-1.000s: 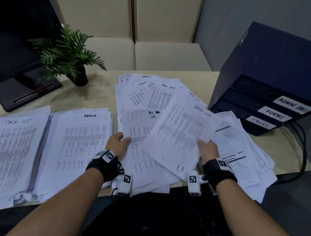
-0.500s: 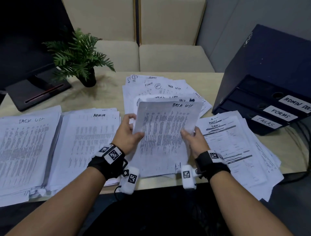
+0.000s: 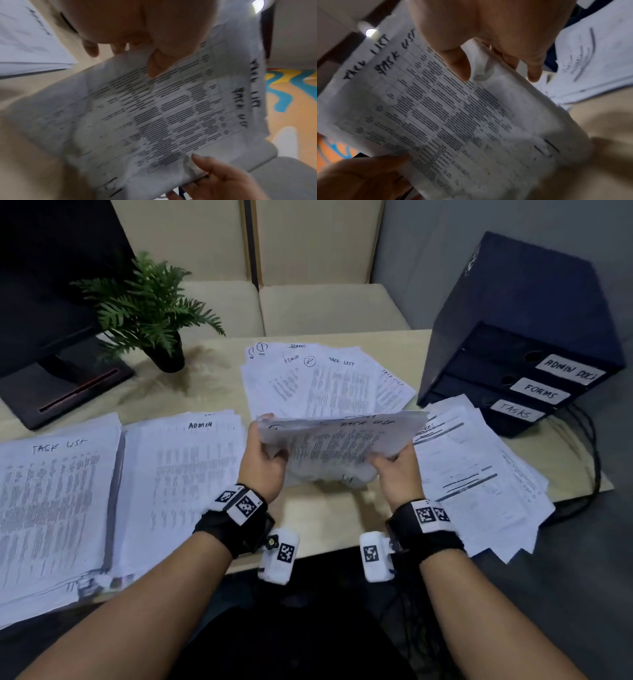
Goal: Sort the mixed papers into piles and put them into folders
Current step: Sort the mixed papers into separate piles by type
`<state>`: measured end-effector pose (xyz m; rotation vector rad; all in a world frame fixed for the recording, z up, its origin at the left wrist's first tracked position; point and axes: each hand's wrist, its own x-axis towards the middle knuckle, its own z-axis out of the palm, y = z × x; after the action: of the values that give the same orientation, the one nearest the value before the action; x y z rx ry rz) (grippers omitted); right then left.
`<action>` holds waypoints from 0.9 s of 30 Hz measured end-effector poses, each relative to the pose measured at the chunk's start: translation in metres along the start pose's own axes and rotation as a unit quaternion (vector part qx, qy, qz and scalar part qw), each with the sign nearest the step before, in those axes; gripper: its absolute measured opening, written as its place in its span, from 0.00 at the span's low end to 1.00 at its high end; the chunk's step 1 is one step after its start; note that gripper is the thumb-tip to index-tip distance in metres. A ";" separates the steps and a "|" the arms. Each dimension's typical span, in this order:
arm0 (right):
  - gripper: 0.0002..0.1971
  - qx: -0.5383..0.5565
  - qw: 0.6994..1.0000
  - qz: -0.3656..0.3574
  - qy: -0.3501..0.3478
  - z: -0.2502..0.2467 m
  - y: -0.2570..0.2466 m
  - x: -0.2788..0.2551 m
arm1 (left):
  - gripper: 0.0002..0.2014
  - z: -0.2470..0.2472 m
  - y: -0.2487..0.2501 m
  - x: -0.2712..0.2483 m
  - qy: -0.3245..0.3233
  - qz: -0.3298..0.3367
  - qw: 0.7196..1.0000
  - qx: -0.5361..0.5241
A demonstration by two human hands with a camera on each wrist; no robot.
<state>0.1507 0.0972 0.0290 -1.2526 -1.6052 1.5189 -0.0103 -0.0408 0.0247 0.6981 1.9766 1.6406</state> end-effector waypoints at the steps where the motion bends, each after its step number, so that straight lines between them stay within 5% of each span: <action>1: 0.22 -0.013 1.000 0.013 0.006 0.002 0.004 -0.001 | 0.24 0.002 -0.005 0.000 0.005 -0.004 1.000 0.029; 11: 0.14 -0.159 0.987 0.034 -0.008 -0.011 0.016 0.012 | 0.15 0.016 -0.010 -0.007 0.023 -0.078 0.983 0.164; 16: 0.05 -0.125 0.992 -0.004 0.005 -0.006 -0.004 0.017 | 0.08 -0.003 -0.009 -0.013 0.047 -0.074 0.991 0.102; 22: 0.05 -0.104 0.987 -0.005 -0.123 0.063 -0.026 -0.002 | 0.09 -0.079 -0.013 -0.022 0.118 -0.100 0.983 0.103; 27: 0.12 -0.156 0.952 0.044 -0.260 0.168 0.000 -0.055 | 0.14 -0.191 -0.041 -0.046 0.198 -0.164 0.962 0.087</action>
<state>0.0212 -0.0221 0.0105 -1.1498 -2.2257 1.8074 -0.1026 -0.2184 0.0182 0.0828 2.3835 1.5000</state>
